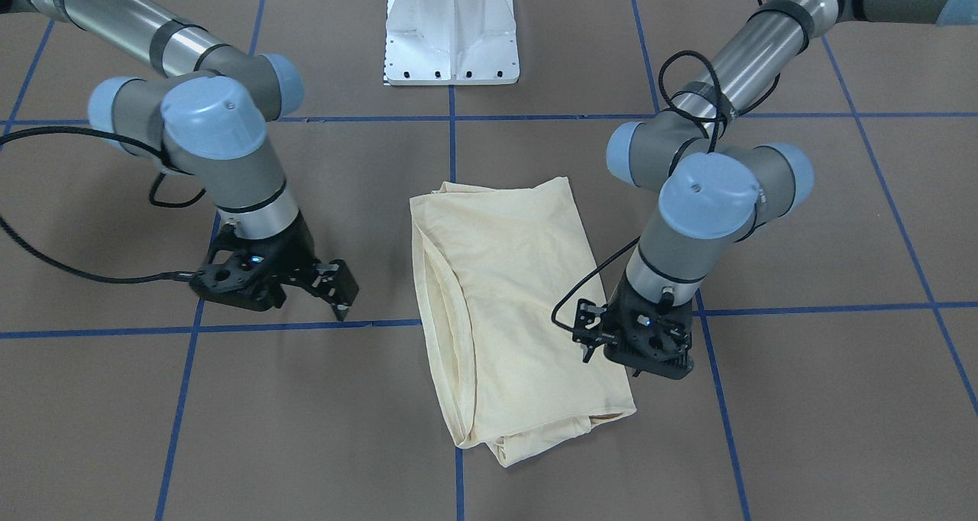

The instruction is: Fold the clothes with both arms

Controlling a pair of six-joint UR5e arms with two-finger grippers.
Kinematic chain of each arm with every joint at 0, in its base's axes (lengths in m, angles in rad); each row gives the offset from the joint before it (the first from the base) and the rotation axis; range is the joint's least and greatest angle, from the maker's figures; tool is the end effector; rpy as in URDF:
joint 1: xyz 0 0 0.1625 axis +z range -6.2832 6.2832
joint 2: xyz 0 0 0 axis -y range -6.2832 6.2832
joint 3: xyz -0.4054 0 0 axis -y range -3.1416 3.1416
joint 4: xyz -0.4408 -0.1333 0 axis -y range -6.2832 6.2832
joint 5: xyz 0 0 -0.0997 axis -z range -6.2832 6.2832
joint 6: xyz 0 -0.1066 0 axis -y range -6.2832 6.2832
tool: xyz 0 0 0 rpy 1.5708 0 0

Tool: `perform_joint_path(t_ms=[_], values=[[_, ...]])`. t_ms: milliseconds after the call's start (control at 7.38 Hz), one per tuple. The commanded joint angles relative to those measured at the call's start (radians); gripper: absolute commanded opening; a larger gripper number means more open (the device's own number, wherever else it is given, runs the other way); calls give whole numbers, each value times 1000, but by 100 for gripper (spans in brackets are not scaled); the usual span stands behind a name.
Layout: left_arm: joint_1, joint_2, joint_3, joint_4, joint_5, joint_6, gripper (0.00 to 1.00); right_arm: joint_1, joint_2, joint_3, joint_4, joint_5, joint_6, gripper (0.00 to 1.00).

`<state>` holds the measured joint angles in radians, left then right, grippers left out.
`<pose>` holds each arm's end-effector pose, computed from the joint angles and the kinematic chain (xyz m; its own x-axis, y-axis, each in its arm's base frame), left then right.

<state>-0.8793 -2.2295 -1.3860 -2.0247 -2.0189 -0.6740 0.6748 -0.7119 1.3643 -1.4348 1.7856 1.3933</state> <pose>0.4284 -0.6541 0.2597 0.6083 0.3695 -0.7025 -0.0035 0.8863 0.4632 -0.5566 -0.5870 0.1624 0.6288 0.2821 0.7246 -0.3874 0.9216 -0.0227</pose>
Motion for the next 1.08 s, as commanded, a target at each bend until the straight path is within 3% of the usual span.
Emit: perform_joint_path(t_ms=[0, 949], values=[[-3, 22, -30, 0, -20, 4, 100, -55, 217, -294, -32, -64, -93, 99], [-3, 30, -50, 4, -41, 2, 100, -136, 235, -375, -156, -179, -460, 97]])
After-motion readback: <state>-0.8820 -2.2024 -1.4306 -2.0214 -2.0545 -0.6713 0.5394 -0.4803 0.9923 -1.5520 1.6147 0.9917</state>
